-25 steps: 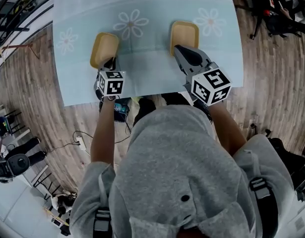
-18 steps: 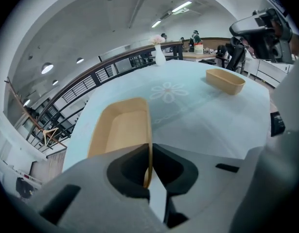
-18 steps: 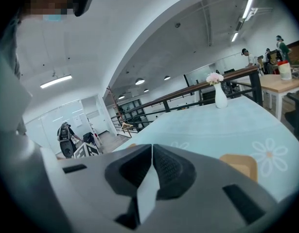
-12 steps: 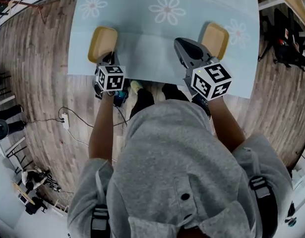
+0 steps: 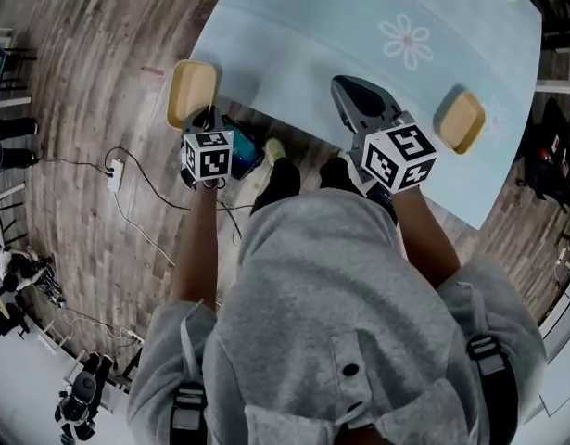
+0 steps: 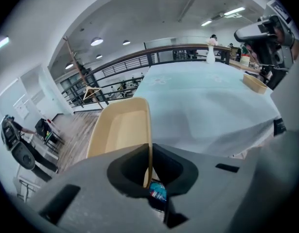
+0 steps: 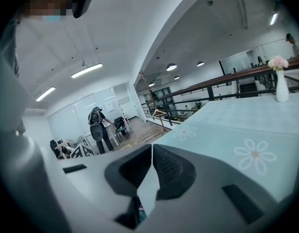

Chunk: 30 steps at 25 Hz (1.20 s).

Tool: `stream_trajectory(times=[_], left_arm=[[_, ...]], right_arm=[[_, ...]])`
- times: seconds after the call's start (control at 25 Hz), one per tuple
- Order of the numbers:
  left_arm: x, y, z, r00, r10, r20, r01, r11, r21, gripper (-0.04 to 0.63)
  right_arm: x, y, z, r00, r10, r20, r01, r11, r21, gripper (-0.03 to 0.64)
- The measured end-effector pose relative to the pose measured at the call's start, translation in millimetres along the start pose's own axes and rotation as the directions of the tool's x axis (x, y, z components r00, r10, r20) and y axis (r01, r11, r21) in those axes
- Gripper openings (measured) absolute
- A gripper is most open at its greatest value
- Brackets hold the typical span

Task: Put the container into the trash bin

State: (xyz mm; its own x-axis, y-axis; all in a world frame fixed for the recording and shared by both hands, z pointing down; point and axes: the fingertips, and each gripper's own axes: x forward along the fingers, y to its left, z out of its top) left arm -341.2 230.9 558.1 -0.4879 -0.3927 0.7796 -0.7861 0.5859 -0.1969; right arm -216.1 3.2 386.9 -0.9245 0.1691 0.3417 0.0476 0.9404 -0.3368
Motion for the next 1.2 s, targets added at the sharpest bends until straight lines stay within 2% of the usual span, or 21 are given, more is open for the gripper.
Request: stream_trajectory(times=[0.24,0.48,0.64,0.96,1.08,1.12,1.16,1.2], left_arm=[[-1,32,-78,0.997,-0.001,-0.08,-0.009,0.992,-0.123,0.032],[14,19,-153,0.985,-0.084,-0.15,0.046,0.969,-0.243,0.032],[30,5,-184,0.973,-0.135,-0.187,0.074,0.95,-0.302,0.032],[53,-12,-227,0.949,-0.203,-0.239,0.107,0.926,-0.361,0.032],[64,-20,-238,0.939,-0.209,-0.273,0.106,0.932,-0.347,0.035],[67,-23,-241,0.934,-0.218,-0.284,0.112,0.93,-0.349,0.07],[68,-28,-243,0.928,-0.236,-0.29,0.123,0.925,-0.359,0.134],[68,-32,-244,0.922,-0.255,-0.29,0.137,0.918,-0.372,0.147]], right_arm=[[46,50,-7,0.997,0.06,-0.057,-0.063,0.997,-0.045,0.031],[72,86,-16,0.992,0.052,-0.113,-0.063,0.993,-0.101,0.031],[80,96,-25,0.987,0.039,-0.154,-0.06,0.989,-0.135,0.031],[95,106,-38,0.976,0.006,-0.219,-0.045,0.984,-0.174,0.031],[96,106,-42,0.97,0.006,-0.242,-0.053,0.98,-0.19,0.031],[96,104,-43,0.969,0.005,-0.248,-0.055,0.98,-0.193,0.031],[95,103,-44,0.967,0.004,-0.253,-0.055,0.979,-0.194,0.031],[94,101,-45,0.966,0.002,-0.259,-0.055,0.979,-0.196,0.031]])
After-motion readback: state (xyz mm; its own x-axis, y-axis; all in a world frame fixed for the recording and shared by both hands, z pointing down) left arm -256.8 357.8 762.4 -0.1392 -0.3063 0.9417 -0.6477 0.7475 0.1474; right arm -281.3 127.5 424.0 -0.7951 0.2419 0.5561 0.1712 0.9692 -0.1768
